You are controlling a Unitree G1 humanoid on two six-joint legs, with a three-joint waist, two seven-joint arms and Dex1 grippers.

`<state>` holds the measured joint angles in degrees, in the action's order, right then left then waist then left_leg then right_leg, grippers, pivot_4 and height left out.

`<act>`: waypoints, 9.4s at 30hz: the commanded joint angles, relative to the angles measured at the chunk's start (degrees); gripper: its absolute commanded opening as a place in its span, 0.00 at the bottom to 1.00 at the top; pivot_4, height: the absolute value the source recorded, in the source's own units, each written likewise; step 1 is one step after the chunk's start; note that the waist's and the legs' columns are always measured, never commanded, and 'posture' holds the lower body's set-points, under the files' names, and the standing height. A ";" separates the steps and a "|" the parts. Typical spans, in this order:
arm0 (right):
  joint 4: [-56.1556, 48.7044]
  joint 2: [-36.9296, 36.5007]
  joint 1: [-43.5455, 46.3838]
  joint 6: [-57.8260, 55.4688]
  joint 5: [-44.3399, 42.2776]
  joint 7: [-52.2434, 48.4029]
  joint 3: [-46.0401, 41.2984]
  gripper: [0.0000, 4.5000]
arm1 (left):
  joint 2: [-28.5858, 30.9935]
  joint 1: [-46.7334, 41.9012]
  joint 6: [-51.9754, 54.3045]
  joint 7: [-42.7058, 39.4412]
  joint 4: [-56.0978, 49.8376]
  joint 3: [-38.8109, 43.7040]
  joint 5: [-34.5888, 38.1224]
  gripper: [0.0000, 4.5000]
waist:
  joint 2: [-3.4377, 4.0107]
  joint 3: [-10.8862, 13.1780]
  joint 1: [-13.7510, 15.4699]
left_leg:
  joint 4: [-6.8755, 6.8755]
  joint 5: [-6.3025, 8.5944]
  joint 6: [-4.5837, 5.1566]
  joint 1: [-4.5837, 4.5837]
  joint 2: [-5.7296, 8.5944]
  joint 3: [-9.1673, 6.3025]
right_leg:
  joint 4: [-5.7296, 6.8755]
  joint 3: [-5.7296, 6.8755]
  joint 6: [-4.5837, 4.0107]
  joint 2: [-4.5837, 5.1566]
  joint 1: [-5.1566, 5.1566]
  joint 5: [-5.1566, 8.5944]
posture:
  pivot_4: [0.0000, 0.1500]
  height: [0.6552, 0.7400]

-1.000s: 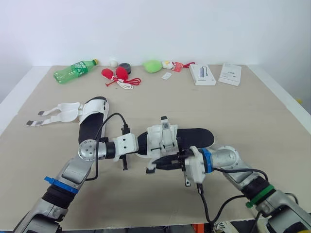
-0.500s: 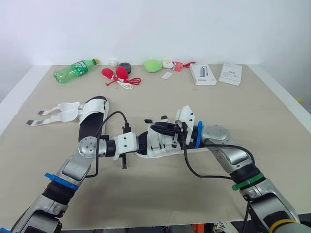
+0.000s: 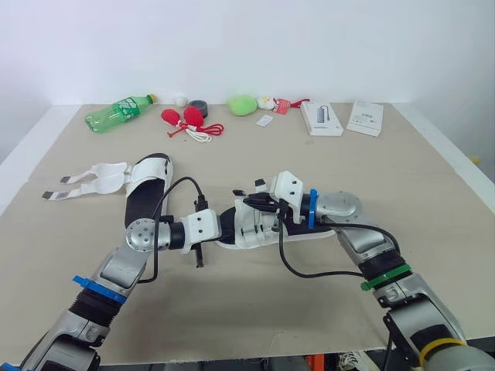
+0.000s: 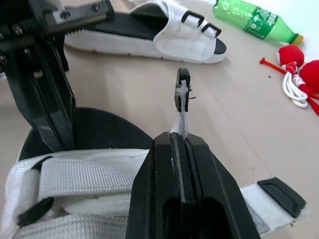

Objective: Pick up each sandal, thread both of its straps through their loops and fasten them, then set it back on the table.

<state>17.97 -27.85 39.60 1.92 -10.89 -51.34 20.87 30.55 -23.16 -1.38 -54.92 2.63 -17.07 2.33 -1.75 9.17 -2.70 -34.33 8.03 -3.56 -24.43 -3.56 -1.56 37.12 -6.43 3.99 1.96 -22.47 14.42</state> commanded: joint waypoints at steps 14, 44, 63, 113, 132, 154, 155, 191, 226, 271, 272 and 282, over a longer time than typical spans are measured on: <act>-7.75 3.06 6.46 -6.60 -4.25 -6.06 -7.98 0.55 | 0.22 0.51 0.52 -1.07 2.82 -1.72 -2.42 0.00 | 0.02 0.01 0.06 | 0.06 0.00 -0.01 -0.19 0.00 0.00 | 0.00 0.00 0.05 -0.01 -0.17 0.02 | 1.00 1.00; 37.95 4.58 28.26 17.91 17.76 -10.54 -0.53 0.02 | -0.14 0.01 -1.48 -2.55 2.61 -1.18 -1.00 0.00 | 0.08 0.04 0.19 | 0.04 -0.04 -0.03 -0.64 0.01 0.04 | 0.03 0.02 0.11 -0.01 -0.63 -0.01 | 1.00 1.00; 50.71 -7.93 20.16 23.01 7.63 -26.36 -17.65 1.00 | 3.48 -6.34 7.84 -13.07 -2.52 9.50 15.68 0.86 | 0.88 0.86 -1.29 | 0.42 0.04 -0.01 -0.78 0.01 -0.10 | 0.11 -0.01 0.41 -0.17 -0.82 0.12 | 1.00 1.00; 50.49 7.87 19.99 21.41 5.43 -37.00 -20.81 0.01 | 6.68 4.74 10.99 -5.87 -15.17 10.76 13.12 1.00 | 0.79 0.92 -1.89 | 0.16 -0.08 -0.12 -0.65 0.00 -0.23 | 0.54 -0.01 0.46 -0.27 -0.73 0.07 | 1.00 1.00; 13.32 8.48 -1.22 -4.39 -0.94 26.22 -43.05 0.01 | -1.09 0.77 11.47 2.61 -10.65 9.82 11.09 1.00 | 0.72 0.95 -1.25 | -0.11 -0.08 -0.12 -0.70 0.02 -0.29 | 0.87 -0.02 0.47 -0.26 -0.75 0.12 | 1.00 1.00; -8.30 5.35 -11.43 -26.51 2.78 44.06 -39.76 0.86 | -5.38 -5.14 9.82 -0.20 -5.39 6.76 10.97 1.00 | 0.71 0.93 -1.36 | -0.10 -0.13 -0.05 -0.68 0.03 -0.30 | 0.93 -0.03 0.44 -0.26 -0.75 0.14 | 1.00 1.00; -9.79 3.88 -12.75 -26.71 2.02 41.62 -39.48 0.92 | -5.35 -5.25 9.42 -0.26 -5.11 6.60 10.77 1.00 | 0.72 0.93 -1.38 | -0.10 -0.13 -0.04 -0.69 0.04 -0.30 | 0.92 -0.03 0.45 -0.26 -0.75 0.15 | 1.00 1.00; 16.66 13.46 13.00 -3.70 -10.29 -29.43 -14.69 0.99 | -22.45 10.46 47.78 54.47 -33.49 24.00 -1.52 1.00 | 0.23 1.23 -1.73 | -0.13 -0.40 -0.14 -0.67 0.02 -0.58 | 0.93 -0.02 0.35 -0.48 -0.82 -0.20 | 1.00 1.00; 10.91 16.72 8.84 -0.83 -8.20 -25.51 -14.33 1.00 | -11.36 -6.81 43.34 42.97 -2.61 28.83 6.76 0.74 | 0.19 1.24 -1.73 | 0.00 -0.40 -0.26 -0.71 0.02 -0.66 | 0.92 0.05 0.39 -0.50 -0.87 -0.18 | 1.00 1.00; -10.08 -6.89 -9.61 -17.30 -10.77 -25.82 -17.30 1.00 | 12.85 7.60 -10.45 -12.77 -14.91 3.06 4.34 0.02 | 0.08 1.32 -0.11 | 0.16 -0.10 -0.71 -0.67 -0.07 -0.52 | 0.90 0.05 -0.11 -0.43 -0.91 0.52 | 1.00 1.00; -9.93 -6.80 -9.49 -17.29 -10.86 -25.97 -17.31 1.00 | 12.83 7.43 -10.91 -12.84 -14.81 2.93 4.18 0.02 | 0.08 1.32 -0.12 | 0.14 -0.10 -0.70 -0.67 -0.07 -0.52 | 0.90 0.05 -0.10 -0.42 -0.91 0.52 | 1.00 1.00; -7.98 -7.22 -9.29 -15.56 -10.43 -27.65 -16.92 1.00 | 10.17 5.01 -11.07 -12.61 -13.90 0.36 2.66 0.02 | 0.07 1.32 -0.11 | 0.05 -0.09 -0.69 -0.69 -0.07 -0.53 | 0.92 0.04 -0.07 -0.43 -0.87 0.50 | 1.00 1.00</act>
<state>10.51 -34.15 29.92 -14.42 -20.57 -77.83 4.51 41.35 -17.04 -12.53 -67.87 -10.45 -15.65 6.09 -1.68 10.49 -2.81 -34.29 7.94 -4.25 -25.11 -3.63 -2.08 38.04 -6.39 3.92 1.53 -23.33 14.92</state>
